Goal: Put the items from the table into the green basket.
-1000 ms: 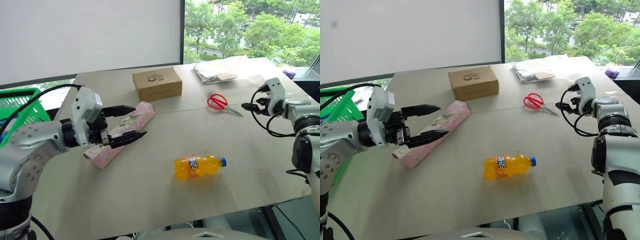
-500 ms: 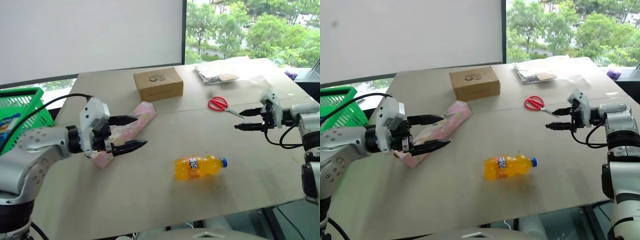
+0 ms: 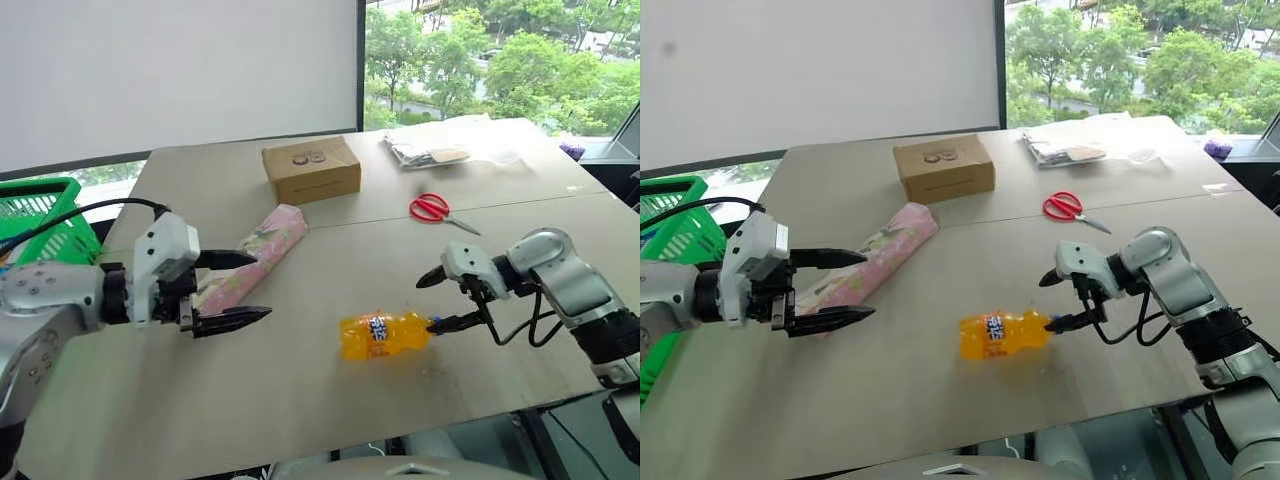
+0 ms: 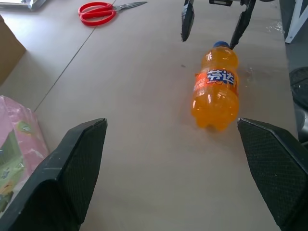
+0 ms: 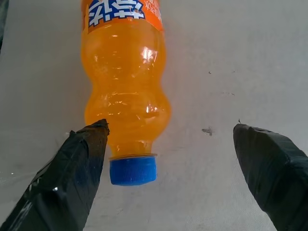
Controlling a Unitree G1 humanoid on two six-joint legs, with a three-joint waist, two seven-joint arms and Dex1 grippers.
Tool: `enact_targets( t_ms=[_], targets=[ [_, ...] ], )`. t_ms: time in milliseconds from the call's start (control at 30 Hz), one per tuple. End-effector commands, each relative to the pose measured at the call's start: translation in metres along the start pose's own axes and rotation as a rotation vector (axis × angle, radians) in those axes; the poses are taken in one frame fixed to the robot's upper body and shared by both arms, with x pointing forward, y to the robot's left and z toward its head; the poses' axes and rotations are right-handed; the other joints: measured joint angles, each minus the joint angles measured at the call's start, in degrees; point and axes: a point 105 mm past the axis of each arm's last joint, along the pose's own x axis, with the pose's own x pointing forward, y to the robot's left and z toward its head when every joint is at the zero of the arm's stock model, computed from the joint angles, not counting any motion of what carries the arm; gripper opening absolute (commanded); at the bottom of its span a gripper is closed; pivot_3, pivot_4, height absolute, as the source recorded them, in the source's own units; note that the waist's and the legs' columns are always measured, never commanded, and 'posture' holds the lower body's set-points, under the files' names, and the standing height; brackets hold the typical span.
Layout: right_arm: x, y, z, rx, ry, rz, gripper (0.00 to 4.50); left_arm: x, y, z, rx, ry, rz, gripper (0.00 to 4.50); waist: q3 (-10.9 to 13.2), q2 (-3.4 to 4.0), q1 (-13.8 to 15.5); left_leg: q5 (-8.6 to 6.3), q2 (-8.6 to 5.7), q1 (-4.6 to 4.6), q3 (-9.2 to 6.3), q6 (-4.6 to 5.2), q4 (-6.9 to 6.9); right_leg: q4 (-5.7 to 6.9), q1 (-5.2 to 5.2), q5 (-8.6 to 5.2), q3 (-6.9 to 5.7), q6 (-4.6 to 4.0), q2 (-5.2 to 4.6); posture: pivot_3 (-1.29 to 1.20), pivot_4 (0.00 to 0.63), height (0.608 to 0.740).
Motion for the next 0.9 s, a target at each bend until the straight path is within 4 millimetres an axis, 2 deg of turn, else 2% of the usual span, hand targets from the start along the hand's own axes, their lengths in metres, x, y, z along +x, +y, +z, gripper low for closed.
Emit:
enact_targets(
  t_ms=[33, 133, 300, 367, 500, 700, 767, 833, 867, 900],
  targets=[
    [0.016, 0.009, 0.009, -0.033, 0.007, 0.061, 4.4, -0.004, -0.004, 0.009, 0.04, -0.007, 0.015, 4.5, -0.01, -0.07, -0.01, 0.0, 0.02, 0.07, 0.04, 0.0, -0.02, 0.06, 0.02, -0.02, 0.02, -0.03, 0.01, 0.14, 0.0, 0.74],
    [0.016, 0.02, 0.02, -0.047, -0.013, 0.119, 4.4, -0.004, -0.006, 0.008, 0.035, -0.006, 0.021, 4.5, 0.01, -0.08, 0.03, 0.0, 0.06, 0.17, 0.06, 0.0, -0.01, 0.27, 0.02, -0.1, 0.04, -0.15, 0.04, 0.15, 0.0, 0.74],
    [0.012, 0.027, 0.032, -0.045, -0.022, 0.155, 4.4, -0.005, -0.005, 0.007, 0.03, -0.008, 0.024, 4.5, 0.11, 0.0, 0.46, 0.0, 0.08, 0.11, -0.03, 0.0, 0.0, 0.35, -0.04, -0.16, 0.02, -0.23, 0.05, 0.14, 0.0, 0.74],
    [0.022, 0.034, 0.028, -0.011, -0.01, 0.163, 4.4, -0.004, -0.005, 0.008, 0.028, -0.014, 0.024, 4.5, 0.12, -0.01, 0.57, 0.0, 0.02, 0.06, -0.02, -0.01, 0.0, 0.27, -0.04, -0.17, -0.06, -0.2, 0.0, 0.14, 0.0, 0.74],
    [0.049, 0.025, 0.01, 0.062, 0.052, 0.025, 4.4, -0.002, -0.006, 0.01, 0.026, -0.029, 0.017, 4.5, 0.07, -0.26, 1.07, -0.02, -0.05, 0.01, -0.05, -0.02, -0.01, 0.23, -0.04, -0.23, 0.01, -0.12, -0.11, 0.14, 0.0, 0.74],
    [0.054, 0.024, 0.008, 0.096, 0.036, 0.001, 4.4, -0.004, -0.008, 0.011, 0.02, -0.03, 0.008, 4.5, 0.15, -0.32, 1.47, -0.02, -0.05, 0.01, -0.02, -0.03, 0.0, 0.26, -0.08, -0.23, 0.05, -0.12, -0.08, 0.14, 0.0, 0.74],
    [0.053, 0.022, 0.012, 0.09, 0.01, -0.01, 3.87, -0.004, -0.007, 0.01, 0.018, -0.027, 0.006, 4.5, 0.16, -0.32, 1.53, -0.02, -0.05, 0.02, -0.03, -0.03, 0.0, 0.26, -0.08, -0.23, 0.01, -0.12, -0.08, 0.14, 0.0, 0.74],
    [0.052, 0.021, 0.017, 0.093, -0.012, -0.014, 3.07, -0.004, -0.008, 0.01, 0.017, -0.026, 0.002, 4.5, 0.18, -0.32, 1.51, -0.02, -0.05, 0.02, -0.03, -0.03, 0.0, 0.26, -0.08, -0.23, -0.02, -0.12, -0.08, 0.13, 0.0, 0.74],
    [0.052, 0.021, 0.017, 0.094, -0.014, -0.012, 2.81, -0.004, -0.008, 0.01, 0.016, -0.027, 0.0, 4.5, 0.2, -0.32, 1.5, -0.02, -0.05, 0.02, -0.02, -0.03, 0.0, 0.26, -0.08, -0.23, -0.01, -0.12, -0.07, 0.13, 0.0, 0.74],
    [0.052, 0.022, 0.017, 0.093, -0.015, -0.005, 2.8, -0.003, -0.008, 0.01, 0.016, -0.029, -0.003, 4.5, 0.21, -0.33, 1.5, -0.02, -0.05, 0.01, -0.02, -0.03, 0.0, 0.26, -0.09, -0.23, -0.02, -0.12, -0.06, 0.13, 0.0, 0.74]
  ],
)
